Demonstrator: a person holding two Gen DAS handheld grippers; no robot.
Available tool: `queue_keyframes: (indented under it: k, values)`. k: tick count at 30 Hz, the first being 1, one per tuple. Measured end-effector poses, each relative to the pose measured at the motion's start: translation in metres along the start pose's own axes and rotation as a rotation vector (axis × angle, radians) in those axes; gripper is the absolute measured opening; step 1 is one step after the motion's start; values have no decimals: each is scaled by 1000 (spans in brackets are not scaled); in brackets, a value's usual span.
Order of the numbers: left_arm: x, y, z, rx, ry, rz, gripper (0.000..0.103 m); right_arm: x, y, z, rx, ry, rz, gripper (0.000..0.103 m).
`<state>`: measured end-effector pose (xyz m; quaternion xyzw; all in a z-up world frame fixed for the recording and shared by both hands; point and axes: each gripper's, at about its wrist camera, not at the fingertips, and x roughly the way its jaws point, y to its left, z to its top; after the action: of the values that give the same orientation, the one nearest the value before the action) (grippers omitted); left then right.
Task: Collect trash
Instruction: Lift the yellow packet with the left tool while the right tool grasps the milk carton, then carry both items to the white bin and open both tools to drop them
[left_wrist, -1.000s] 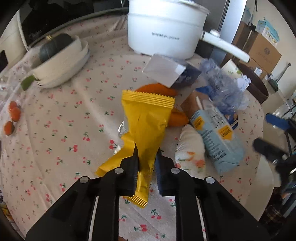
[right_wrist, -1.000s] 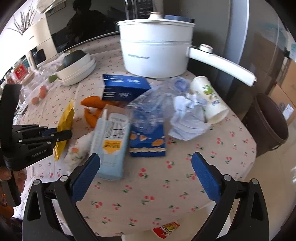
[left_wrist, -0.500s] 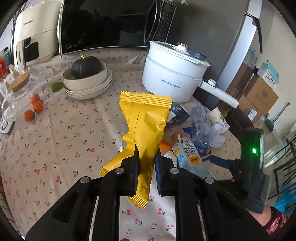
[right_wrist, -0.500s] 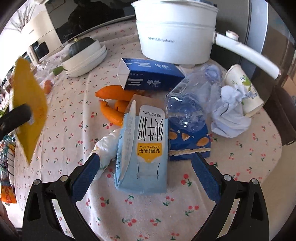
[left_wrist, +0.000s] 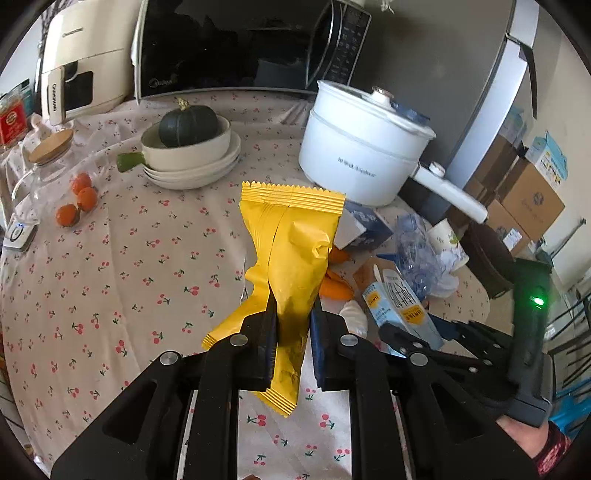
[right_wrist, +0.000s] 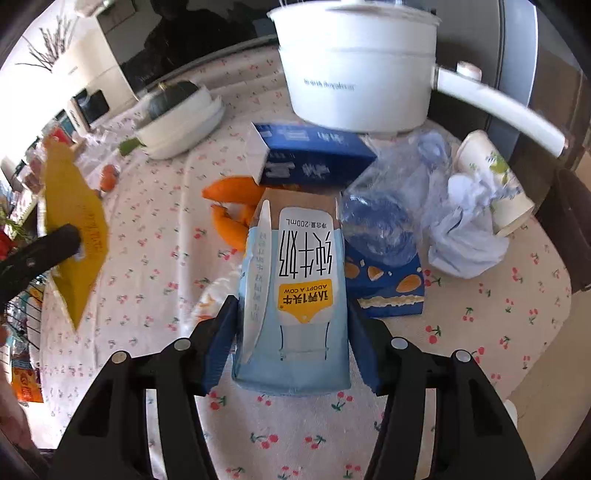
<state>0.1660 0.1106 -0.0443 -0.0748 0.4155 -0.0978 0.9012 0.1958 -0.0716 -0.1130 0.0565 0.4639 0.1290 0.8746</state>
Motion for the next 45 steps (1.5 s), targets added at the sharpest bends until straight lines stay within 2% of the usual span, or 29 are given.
queue_keyframes:
  k: [14,18,31,37,41,45]
  values:
    - [-32,-19,4,-14,-115,-30,15,-75,7,8,-26,-207,6,57]
    - [-41,-30,3,1,-136,-51,15,-93,5,7,-38,-274,-29,57]
    - [-60,-55,-3,11,-196,-100,15,-138,-23,-11,-10,-399,-169,57]
    - [-68,-72,-9,21,-233,-123,15,-170,-34,-23,0,-485,-237,57]
    - [-72,-86,-15,43,-251,-133,15,-193,-44,-39,9,-533,-292,57]
    - [-72,-100,-22,70,-256,-151,15,-203,-57,-67,40,-535,-343,57]
